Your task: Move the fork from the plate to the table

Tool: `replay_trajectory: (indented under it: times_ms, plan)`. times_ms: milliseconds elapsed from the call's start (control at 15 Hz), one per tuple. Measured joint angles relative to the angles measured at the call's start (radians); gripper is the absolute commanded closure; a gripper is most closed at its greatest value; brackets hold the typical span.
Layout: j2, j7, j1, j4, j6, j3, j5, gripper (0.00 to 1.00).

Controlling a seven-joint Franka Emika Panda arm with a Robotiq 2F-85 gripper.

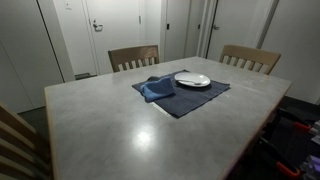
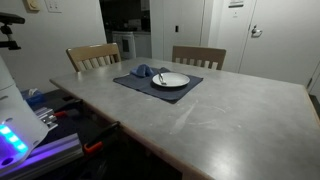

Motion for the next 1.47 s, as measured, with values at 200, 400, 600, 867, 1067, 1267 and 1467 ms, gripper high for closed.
replay_trajectory:
  times_ms: [200,400,600,867,1067,1267,1467]
  plan:
    - [0.0,0.0,0.0,0.0,0.0,0.0,0.0,0.0]
    - [0.0,0.0,0.0,0.0,0.0,0.0,0.0,0.0]
    - [0.0,0.0,0.0,0.0,0.0,0.0,0.0,0.0]
    - [0.0,-0.004,0.0,0.0,0.002,0.0,0.0,0.0]
    - [0.002,-0.041,0.0,-0.001,0.016,0.0,0.0,0.0]
    - [0.014,-0.101,0.0,-0.002,0.057,-0.002,0.0,0.0]
    - [0.044,-0.204,0.01,-0.002,0.121,-0.021,0.0,0.0]
